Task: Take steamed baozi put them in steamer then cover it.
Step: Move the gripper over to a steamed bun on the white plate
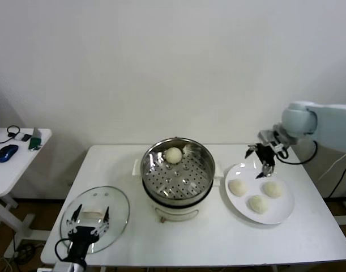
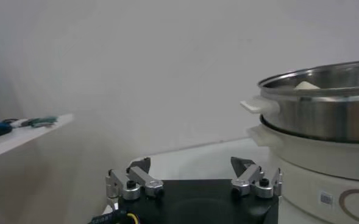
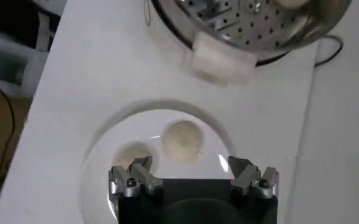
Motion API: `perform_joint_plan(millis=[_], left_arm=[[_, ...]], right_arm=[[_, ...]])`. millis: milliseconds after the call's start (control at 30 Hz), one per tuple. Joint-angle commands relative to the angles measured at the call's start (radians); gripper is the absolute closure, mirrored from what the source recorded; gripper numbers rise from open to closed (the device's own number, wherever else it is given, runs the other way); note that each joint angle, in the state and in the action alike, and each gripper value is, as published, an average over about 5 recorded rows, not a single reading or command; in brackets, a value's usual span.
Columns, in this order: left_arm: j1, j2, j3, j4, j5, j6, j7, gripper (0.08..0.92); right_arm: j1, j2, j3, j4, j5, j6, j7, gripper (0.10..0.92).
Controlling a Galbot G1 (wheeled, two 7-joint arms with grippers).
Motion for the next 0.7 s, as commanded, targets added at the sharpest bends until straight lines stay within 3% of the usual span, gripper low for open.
perform_joint_plan(millis=[33, 400, 700], left_arm=[[0.004, -0.011, -0.004, -0.001, -0.001, -0.002, -0.002, 0.177], [0.015, -0.022, -0.014, 0.009, -0.001, -0.008, -0.01, 0.177], [0.017, -0.023, -0.02, 0.016, -0.003, -0.009, -0.011, 0.177]], right_arm=[[-0.258, 0.001, 0.138, -0.087, -0.021, -0.158, 0.057, 0.203], [-0.45, 0.118, 0.316, -0.303, -0.095, -0.132, 0.044, 0.203], [-0.523, 0.162, 0.374, -0.375, -0.123, -0.126, 0.045, 0.203]])
